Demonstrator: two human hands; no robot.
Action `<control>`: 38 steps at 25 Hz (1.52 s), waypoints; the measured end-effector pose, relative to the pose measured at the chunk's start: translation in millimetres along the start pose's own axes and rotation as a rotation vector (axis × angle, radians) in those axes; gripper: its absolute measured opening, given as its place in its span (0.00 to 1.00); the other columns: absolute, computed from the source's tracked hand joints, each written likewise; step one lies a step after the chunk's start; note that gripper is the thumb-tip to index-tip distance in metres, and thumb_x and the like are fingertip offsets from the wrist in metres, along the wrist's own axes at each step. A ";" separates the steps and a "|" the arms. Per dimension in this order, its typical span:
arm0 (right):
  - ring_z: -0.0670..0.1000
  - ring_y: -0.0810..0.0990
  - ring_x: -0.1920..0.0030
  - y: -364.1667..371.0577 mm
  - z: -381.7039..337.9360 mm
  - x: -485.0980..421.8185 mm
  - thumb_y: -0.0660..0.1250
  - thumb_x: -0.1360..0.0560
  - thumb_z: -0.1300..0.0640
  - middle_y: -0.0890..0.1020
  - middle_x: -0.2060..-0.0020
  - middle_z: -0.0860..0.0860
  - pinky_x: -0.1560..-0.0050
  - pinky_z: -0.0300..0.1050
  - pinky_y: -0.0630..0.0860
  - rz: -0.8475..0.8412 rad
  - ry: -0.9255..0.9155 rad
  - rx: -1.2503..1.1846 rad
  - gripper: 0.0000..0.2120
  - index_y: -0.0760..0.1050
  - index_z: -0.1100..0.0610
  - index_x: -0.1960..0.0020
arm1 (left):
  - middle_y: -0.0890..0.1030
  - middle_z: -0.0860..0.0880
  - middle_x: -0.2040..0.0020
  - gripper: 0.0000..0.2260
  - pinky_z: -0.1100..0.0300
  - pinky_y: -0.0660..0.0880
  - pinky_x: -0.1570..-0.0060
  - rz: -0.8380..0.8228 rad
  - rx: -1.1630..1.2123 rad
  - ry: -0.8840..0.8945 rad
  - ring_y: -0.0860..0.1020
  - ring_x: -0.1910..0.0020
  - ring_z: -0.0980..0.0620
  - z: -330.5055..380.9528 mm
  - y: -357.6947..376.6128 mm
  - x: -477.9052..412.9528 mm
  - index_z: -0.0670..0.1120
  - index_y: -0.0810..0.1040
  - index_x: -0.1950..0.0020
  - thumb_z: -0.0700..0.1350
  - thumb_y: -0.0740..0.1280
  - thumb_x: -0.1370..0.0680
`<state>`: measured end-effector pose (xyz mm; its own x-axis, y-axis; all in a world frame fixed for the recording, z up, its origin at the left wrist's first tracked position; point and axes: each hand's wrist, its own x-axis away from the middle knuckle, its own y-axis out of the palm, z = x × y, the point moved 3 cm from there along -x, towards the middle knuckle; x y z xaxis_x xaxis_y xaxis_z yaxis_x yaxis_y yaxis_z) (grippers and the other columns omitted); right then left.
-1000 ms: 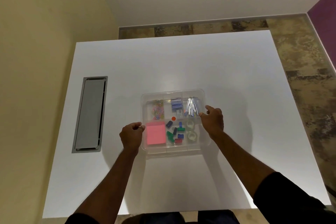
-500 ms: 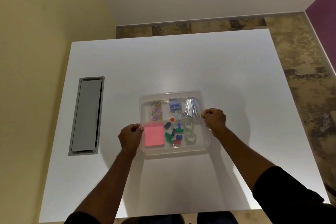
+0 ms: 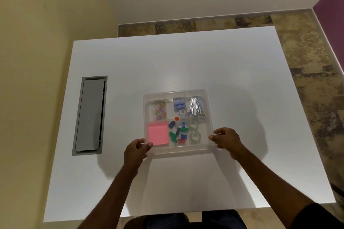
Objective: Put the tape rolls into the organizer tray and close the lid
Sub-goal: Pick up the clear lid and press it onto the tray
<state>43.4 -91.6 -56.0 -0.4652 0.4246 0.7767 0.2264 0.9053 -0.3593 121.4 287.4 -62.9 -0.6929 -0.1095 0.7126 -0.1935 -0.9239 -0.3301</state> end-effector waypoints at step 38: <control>0.55 0.41 0.11 67.9 -108.4 -73.7 0.51 0.20 0.23 0.42 0.11 0.51 0.12 0.64 0.49 0.244 -0.883 1.108 0.49 0.42 0.53 0.12 | 0.39 0.43 0.10 0.51 0.37 0.48 0.12 0.133 -1.034 0.824 0.39 0.11 0.42 93.4 71.5 -92.9 0.43 0.39 0.12 0.74 0.58 0.20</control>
<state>185.8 -62.4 -81.6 -0.9744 0.0618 0.2162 -0.2025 0.1763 -0.9633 236.9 197.2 -94.9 -0.8921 0.4149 0.1789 -0.2735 -0.1808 -0.9447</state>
